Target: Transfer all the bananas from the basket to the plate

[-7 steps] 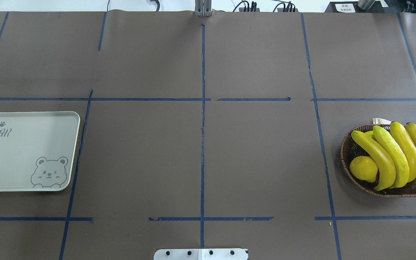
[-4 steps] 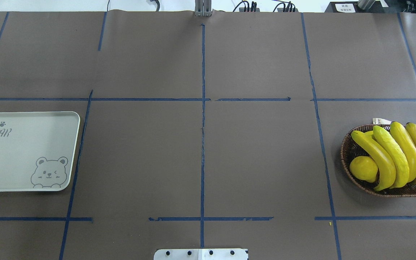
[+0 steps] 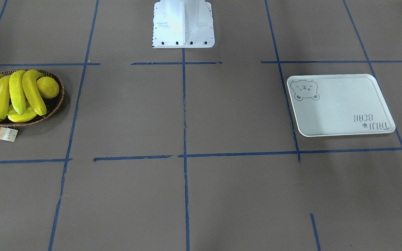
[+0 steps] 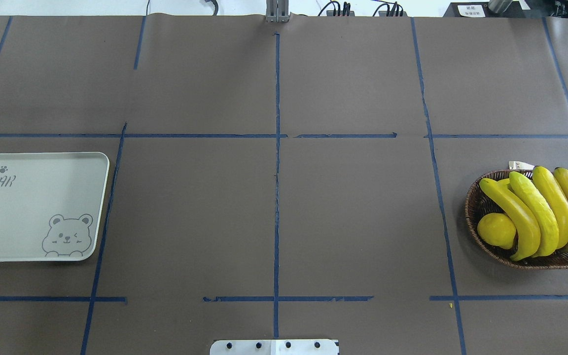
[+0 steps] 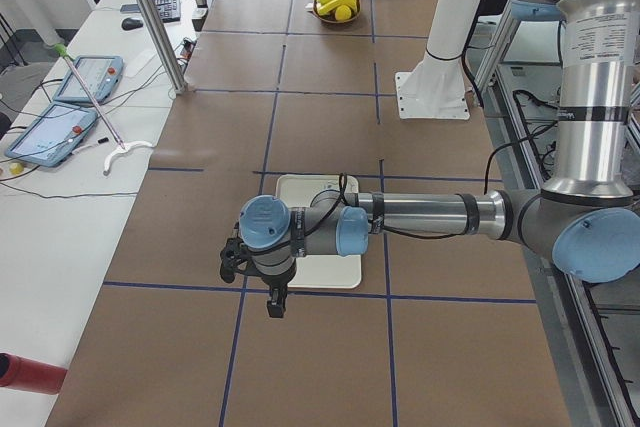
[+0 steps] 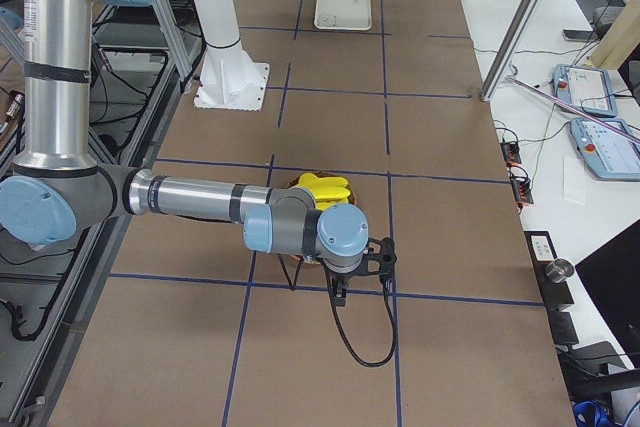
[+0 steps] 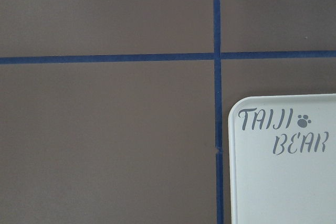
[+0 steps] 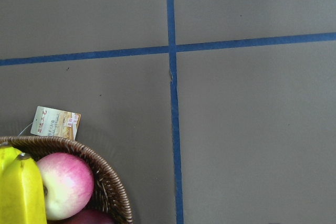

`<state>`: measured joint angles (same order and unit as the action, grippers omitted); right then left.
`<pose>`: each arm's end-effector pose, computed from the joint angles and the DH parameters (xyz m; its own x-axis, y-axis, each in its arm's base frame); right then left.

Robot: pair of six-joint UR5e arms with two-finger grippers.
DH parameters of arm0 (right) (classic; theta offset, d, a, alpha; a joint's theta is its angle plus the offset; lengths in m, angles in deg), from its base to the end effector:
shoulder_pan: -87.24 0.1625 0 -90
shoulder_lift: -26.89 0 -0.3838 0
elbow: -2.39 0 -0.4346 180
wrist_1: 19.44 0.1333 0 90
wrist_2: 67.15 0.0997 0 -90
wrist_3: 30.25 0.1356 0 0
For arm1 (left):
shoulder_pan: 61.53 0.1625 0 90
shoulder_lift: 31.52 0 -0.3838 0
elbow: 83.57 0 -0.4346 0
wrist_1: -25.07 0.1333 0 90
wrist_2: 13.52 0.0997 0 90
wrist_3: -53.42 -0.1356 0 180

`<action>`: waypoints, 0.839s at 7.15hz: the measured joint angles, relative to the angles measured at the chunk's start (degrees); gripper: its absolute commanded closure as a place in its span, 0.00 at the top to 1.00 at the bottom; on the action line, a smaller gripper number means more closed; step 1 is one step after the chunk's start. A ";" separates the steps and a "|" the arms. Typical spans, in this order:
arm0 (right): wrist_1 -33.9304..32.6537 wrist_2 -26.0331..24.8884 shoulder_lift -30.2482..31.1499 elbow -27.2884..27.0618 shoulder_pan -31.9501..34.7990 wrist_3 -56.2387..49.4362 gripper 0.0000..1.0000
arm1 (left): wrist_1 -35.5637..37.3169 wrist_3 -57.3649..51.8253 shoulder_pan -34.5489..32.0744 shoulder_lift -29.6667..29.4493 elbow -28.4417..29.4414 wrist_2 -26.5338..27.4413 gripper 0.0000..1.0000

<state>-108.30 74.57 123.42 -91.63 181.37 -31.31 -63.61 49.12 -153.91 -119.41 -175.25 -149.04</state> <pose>0.0619 -0.4850 0.6492 0.6178 0.0449 0.7851 -0.0606 0.9981 -0.0094 -0.0580 -0.5152 0.6473 0.7003 0.0242 -0.7134 -0.0110 0.9997 0.0230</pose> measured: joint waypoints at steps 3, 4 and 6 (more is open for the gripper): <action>-0.09 -0.19 -0.30 -2.71 -0.11 0.06 1.00 | -0.02 -0.09 0.00 0.05 -0.14 0.00 1.00; -0.40 -0.40 -1.22 -3.74 -0.30 0.08 1.00 | -0.06 -0.08 0.00 0.08 -0.21 0.00 1.00; -0.26 0.59 -2.06 -5.85 -0.67 0.49 0.99 | -0.05 -0.02 0.00 0.12 -0.23 -0.71 1.00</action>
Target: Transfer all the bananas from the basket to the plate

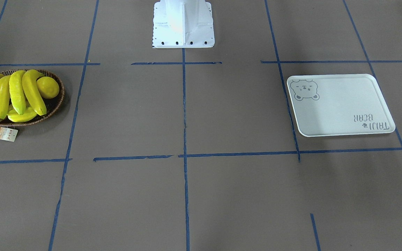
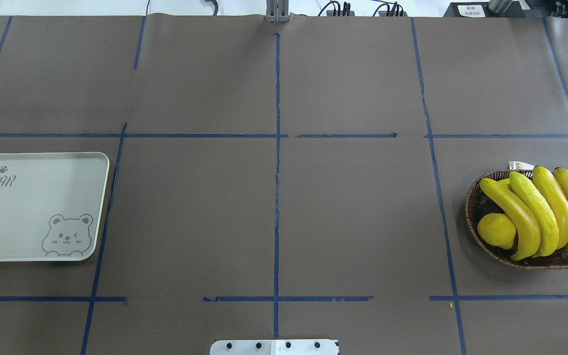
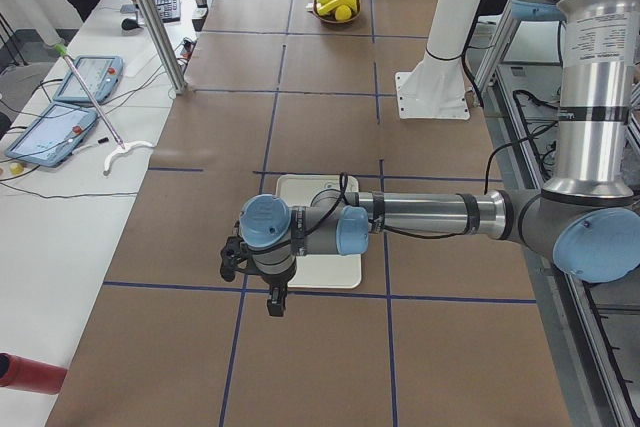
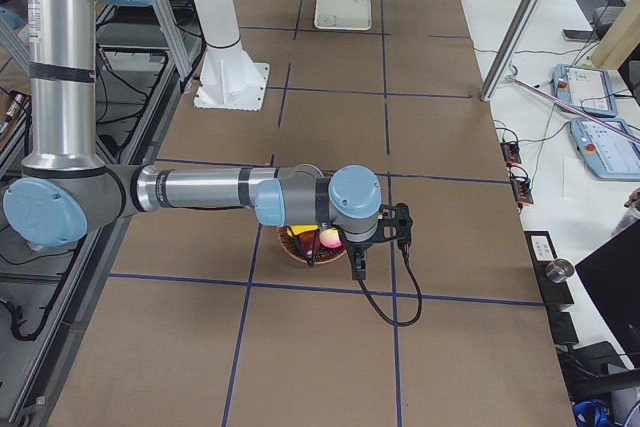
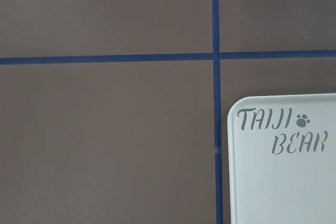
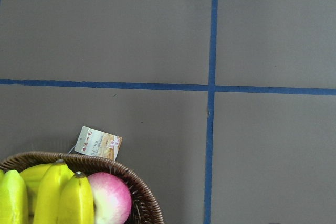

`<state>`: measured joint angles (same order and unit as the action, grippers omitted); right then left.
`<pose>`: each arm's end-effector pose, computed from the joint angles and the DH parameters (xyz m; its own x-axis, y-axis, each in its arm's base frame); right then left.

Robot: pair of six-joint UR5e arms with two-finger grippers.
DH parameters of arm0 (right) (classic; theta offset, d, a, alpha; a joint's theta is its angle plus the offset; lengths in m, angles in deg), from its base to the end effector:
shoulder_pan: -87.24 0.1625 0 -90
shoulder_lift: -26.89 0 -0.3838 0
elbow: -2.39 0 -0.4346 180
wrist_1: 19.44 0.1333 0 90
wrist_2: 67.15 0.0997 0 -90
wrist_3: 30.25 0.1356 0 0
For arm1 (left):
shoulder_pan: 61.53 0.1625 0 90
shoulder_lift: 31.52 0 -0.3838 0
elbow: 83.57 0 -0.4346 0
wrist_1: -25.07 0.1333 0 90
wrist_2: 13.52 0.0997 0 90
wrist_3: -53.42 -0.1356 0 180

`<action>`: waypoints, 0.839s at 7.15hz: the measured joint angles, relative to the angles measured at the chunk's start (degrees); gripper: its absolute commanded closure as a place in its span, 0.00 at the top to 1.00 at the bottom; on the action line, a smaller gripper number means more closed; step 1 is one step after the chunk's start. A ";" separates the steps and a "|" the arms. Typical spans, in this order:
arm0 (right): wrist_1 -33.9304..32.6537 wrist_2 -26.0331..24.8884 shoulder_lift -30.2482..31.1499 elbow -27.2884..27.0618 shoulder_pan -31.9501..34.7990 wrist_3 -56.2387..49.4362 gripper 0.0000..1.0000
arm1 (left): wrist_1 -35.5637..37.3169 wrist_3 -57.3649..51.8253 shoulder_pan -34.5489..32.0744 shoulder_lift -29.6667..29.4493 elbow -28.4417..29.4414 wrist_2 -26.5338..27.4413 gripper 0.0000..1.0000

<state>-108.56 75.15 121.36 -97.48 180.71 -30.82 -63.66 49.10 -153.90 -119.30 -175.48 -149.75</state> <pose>0.0569 -0.5084 0.5758 0.6162 -0.0592 0.7853 -0.0540 0.9916 0.1172 -0.0567 -0.5149 0.6449 0.6915 0.0269 -0.7219 -0.0108 0.9996 0.0269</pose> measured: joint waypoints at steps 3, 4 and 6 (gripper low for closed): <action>4.30 -0.37 4.53 -10.74 -8.39 15.43 0.99 | -0.04 0.11 -0.06 0.64 -0.52 -2.59 1.00; 10.16 -2.58 7.75 -12.33 -11.35 20.26 0.99 | -0.04 0.15 -0.04 0.79 -0.62 -3.81 1.00; 20.21 -6.11 12.95 -12.81 -17.17 27.44 0.99 | -0.04 0.18 -0.04 0.90 -0.84 -4.58 1.00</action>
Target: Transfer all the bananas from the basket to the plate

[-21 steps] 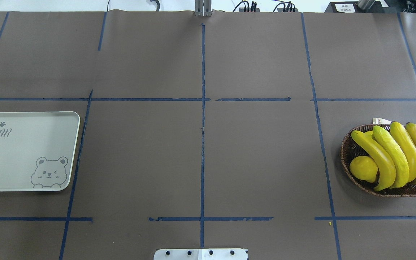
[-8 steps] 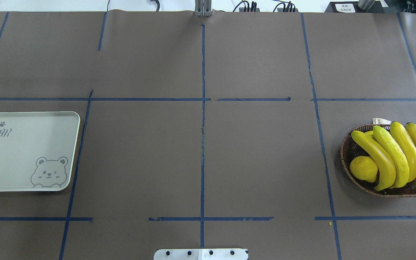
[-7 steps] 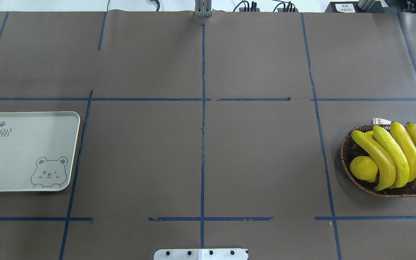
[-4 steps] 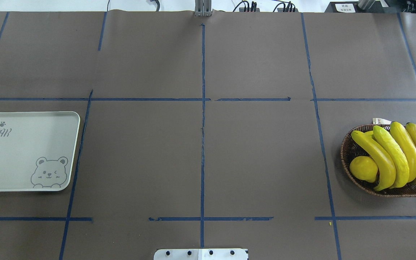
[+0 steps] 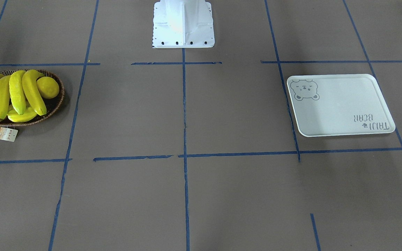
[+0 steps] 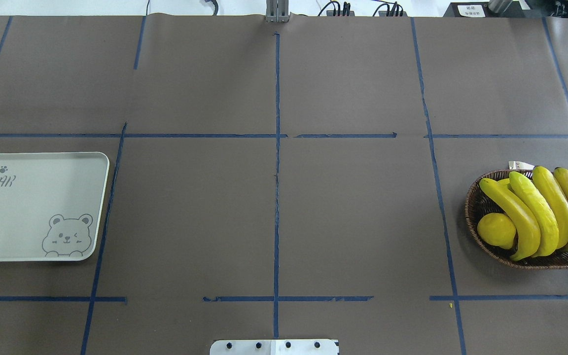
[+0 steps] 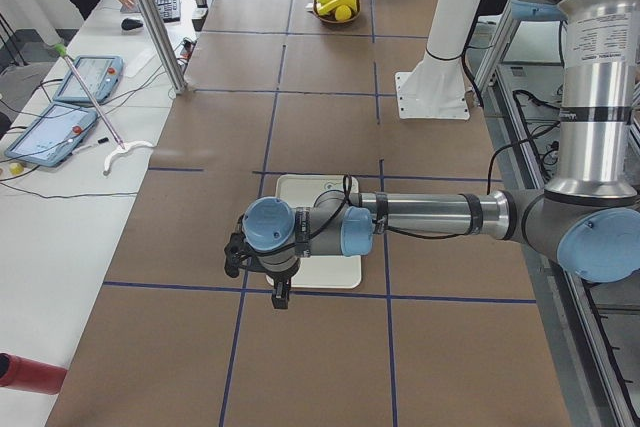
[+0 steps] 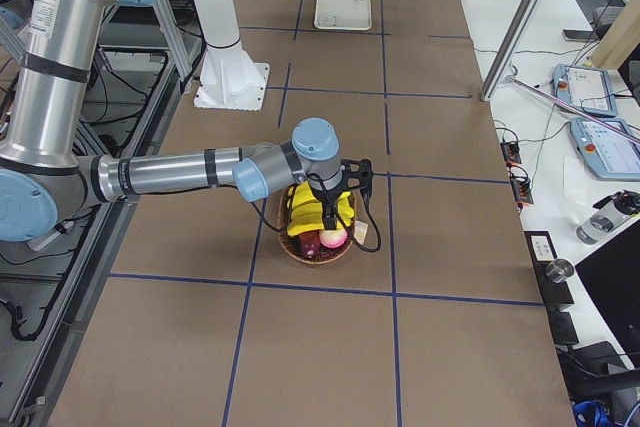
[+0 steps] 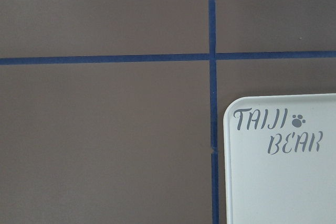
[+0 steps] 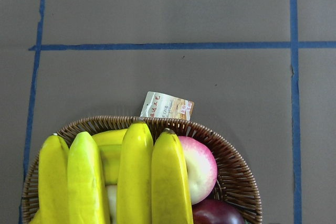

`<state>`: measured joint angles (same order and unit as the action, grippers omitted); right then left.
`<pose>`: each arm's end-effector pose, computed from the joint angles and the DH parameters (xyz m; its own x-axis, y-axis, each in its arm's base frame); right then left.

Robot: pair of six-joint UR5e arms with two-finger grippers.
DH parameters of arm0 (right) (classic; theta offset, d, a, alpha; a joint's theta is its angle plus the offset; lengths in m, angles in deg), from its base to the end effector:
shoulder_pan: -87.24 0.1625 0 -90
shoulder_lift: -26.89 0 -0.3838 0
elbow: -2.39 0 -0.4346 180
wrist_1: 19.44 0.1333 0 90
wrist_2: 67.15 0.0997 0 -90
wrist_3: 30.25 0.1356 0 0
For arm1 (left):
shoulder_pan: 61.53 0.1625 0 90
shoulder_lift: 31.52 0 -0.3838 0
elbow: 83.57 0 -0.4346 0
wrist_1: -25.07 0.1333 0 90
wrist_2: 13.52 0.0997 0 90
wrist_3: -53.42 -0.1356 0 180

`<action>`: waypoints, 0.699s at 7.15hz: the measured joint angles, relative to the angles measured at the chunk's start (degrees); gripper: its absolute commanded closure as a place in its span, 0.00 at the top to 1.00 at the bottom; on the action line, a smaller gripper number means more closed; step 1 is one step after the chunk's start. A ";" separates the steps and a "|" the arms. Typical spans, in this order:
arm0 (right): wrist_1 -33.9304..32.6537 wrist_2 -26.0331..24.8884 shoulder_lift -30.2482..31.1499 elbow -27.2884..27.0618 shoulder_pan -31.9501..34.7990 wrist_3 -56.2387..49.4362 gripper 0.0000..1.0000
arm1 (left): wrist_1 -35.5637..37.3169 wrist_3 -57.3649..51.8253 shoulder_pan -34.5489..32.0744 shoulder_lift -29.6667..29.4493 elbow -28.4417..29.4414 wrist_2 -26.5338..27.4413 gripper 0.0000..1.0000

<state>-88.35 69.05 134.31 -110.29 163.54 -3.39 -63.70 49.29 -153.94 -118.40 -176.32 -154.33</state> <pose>-0.0719 -0.4445 0.5287 0.6281 -0.0306 0.7775 -0.0802 0.9914 0.1037 -0.0497 -0.5093 0.6370 0.6318 0.0239 -0.7748 -0.0035 0.9996 0.0279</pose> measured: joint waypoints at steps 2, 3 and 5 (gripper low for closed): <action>3.08 -0.84 1.85 0.82 -5.09 3.37 0.93 | 0.00 0.00 0.02 -0.04 0.13 -0.12 1.00; 3.47 -1.20 2.11 1.26 -7.10 3.89 0.82 | 0.00 0.00 0.03 -0.09 0.20 -0.11 1.00; 3.59 -3.47 2.23 1.96 -10.26 4.03 0.79 | 0.00 0.00 0.03 -0.12 0.10 -0.15 1.00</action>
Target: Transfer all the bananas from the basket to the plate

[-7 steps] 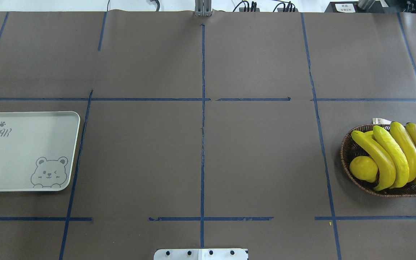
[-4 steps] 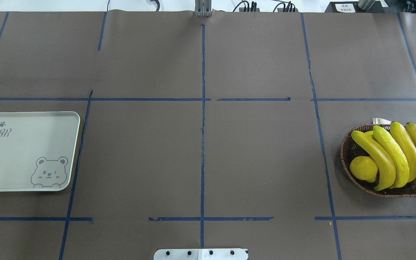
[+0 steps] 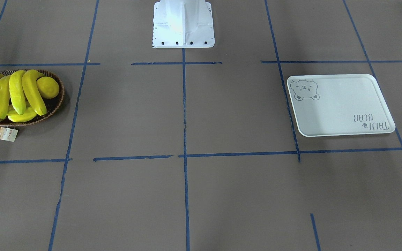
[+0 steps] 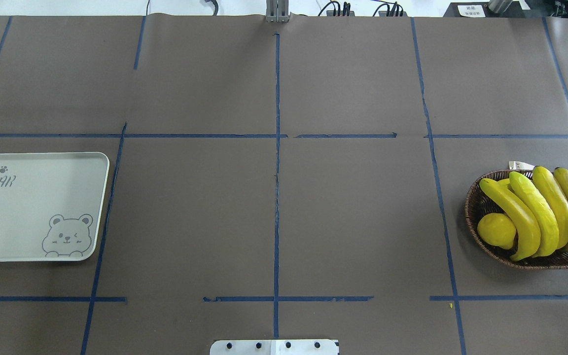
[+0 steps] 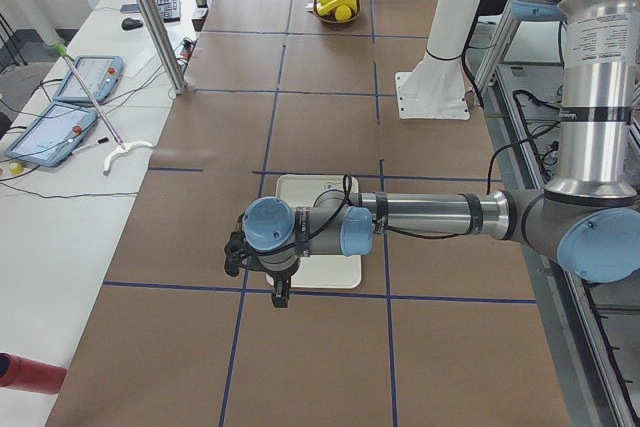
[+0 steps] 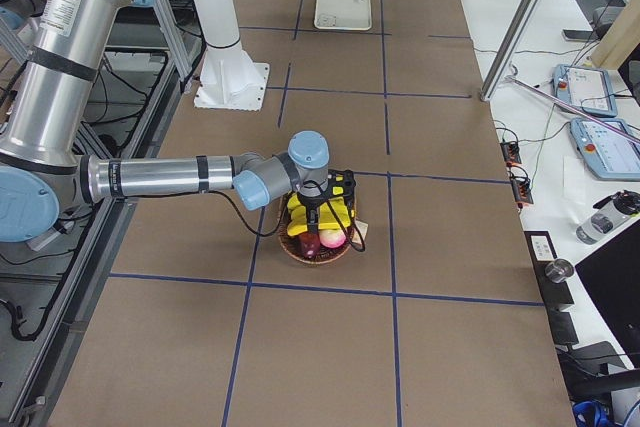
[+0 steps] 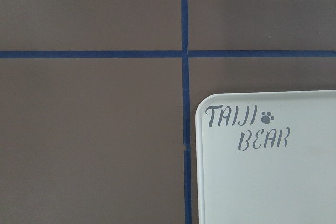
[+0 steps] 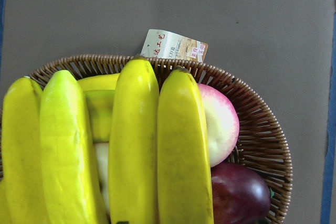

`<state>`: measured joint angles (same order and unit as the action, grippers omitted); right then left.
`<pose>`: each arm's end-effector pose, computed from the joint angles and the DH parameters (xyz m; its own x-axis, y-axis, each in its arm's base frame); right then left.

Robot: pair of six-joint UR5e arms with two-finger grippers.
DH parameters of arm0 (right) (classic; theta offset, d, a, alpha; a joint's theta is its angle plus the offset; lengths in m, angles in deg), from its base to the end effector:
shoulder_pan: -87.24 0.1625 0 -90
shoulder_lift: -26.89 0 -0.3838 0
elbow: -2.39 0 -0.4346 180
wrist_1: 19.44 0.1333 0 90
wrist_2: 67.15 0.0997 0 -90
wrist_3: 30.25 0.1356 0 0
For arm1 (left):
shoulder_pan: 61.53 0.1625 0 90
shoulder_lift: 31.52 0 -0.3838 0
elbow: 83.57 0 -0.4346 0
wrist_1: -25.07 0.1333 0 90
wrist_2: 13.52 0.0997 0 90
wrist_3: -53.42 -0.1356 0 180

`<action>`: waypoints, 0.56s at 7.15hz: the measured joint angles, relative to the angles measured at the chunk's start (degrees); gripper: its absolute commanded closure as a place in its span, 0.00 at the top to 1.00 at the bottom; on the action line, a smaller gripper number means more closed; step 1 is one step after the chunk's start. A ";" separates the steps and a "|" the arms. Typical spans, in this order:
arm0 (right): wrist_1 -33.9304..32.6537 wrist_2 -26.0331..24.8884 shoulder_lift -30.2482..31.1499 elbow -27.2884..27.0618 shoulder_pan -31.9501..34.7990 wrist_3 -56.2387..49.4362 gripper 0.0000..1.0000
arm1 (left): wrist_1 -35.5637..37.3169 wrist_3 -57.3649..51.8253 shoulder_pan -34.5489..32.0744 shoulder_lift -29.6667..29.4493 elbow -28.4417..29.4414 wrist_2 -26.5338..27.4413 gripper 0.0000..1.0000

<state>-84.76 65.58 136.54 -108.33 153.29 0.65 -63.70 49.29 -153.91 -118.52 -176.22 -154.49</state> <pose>-0.1403 -0.4175 0.5622 0.6611 -0.0643 0.7475 0.0304 0.9978 0.0589 -0.0492 -0.5102 0.6365 0.6297 0.0245 -0.7765 -0.0038 0.9996 0.0284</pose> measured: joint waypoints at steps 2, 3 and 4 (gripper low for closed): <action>0.01 -2.54 0.11 0.73 -2.47 -0.24 0.79 | 0.00 0.13 0.00 -0.03 -0.15 -0.01 1.00; 0.03 -3.01 0.24 0.84 -3.05 -0.38 0.79 | 0.00 0.67 0.00 -0.10 -0.23 -0.01 1.00; 0.05 -3.19 0.33 0.88 -3.49 -0.45 0.79 | -0.02 1.35 0.00 -0.14 -0.28 -0.01 1.00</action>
<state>-84.71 62.40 136.87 -107.45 149.80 0.19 -63.72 50.64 -153.91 -118.66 -176.51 -154.50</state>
